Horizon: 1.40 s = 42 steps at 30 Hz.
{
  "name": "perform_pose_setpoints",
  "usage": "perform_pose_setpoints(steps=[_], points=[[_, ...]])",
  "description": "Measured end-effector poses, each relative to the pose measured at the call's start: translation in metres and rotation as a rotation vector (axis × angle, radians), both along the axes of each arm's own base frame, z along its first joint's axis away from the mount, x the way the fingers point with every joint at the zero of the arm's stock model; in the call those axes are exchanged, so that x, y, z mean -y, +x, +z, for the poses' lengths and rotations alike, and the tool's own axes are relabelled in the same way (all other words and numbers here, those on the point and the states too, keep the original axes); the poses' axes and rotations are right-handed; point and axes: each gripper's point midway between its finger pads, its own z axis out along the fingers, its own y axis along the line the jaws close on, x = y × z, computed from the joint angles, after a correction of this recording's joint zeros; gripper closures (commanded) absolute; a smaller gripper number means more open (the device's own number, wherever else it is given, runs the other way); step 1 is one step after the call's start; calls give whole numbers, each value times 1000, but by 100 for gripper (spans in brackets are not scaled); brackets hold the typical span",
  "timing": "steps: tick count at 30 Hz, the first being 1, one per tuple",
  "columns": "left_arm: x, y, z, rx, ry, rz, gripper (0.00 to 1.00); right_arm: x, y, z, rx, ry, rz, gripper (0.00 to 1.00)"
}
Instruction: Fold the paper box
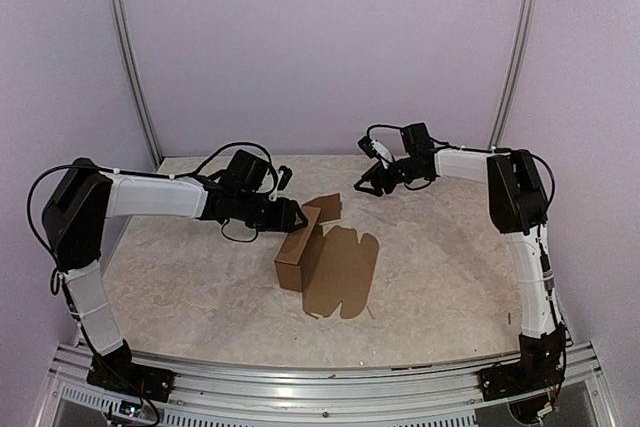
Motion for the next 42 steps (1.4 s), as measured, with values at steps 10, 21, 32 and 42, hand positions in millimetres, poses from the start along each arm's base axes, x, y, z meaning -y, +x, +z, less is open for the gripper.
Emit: perform_pose_setpoints(steps=[10,21,32,42], points=[[0,1,-1,-1,-23,-26,41,-35,-25,-6,77,-32,124,45],[-1,2,-2,1,-40,-37,42,-49,-108,-54,35,-132,347,46],[0,2,-2,2,-54,-51,42,-63,-126,-9,141,-54,428,42],[2,-1,-2,-5,-80,-83,42,-88,-140,-4,154,-33,461,40]])
